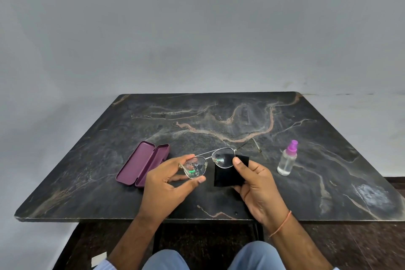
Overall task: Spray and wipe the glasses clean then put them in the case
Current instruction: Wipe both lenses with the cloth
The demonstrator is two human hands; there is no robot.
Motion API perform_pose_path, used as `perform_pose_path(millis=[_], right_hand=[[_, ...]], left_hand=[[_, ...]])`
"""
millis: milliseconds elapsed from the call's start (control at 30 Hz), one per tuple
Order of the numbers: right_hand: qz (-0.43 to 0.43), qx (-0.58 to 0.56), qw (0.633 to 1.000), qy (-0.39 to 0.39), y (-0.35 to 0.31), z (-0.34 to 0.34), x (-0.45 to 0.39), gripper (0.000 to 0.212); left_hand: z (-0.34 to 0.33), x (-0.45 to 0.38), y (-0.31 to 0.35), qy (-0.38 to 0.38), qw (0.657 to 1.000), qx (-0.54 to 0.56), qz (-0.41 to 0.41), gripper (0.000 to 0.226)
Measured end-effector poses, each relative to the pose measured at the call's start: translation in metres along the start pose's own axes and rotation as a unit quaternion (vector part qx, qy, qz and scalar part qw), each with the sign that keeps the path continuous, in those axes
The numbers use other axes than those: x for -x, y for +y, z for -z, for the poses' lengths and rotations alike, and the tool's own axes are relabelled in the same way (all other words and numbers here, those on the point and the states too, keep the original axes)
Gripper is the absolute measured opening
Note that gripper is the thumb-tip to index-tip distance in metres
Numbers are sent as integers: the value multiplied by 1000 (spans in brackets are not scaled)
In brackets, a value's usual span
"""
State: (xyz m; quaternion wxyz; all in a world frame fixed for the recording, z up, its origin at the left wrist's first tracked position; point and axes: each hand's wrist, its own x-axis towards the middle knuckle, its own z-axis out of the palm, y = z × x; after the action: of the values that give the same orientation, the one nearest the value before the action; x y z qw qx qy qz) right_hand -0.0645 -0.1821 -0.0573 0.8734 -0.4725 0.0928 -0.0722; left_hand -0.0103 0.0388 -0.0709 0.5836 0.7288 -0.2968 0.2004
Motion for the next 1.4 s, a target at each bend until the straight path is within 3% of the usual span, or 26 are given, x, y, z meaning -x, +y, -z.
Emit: perform_pose_path(millis=[133, 500, 1100, 1400], right_hand=[[32, -9, 998, 48, 5, 0, -3, 31], [40, -32, 997, 60, 3, -3, -2, 25], [-36, 9, 999, -39, -3, 1, 2, 23], [-69, -45, 994, -79, -4, 6, 2, 26]], left_hand=[[0, 1, -3, -2, 1000, -18, -8, 56], [2, 1, -2, -1, 998, -46, -32, 54], [3, 0, -1, -19, 999, 19, 26, 53], [3, 0, -4, -32, 999, 16, 27, 53]])
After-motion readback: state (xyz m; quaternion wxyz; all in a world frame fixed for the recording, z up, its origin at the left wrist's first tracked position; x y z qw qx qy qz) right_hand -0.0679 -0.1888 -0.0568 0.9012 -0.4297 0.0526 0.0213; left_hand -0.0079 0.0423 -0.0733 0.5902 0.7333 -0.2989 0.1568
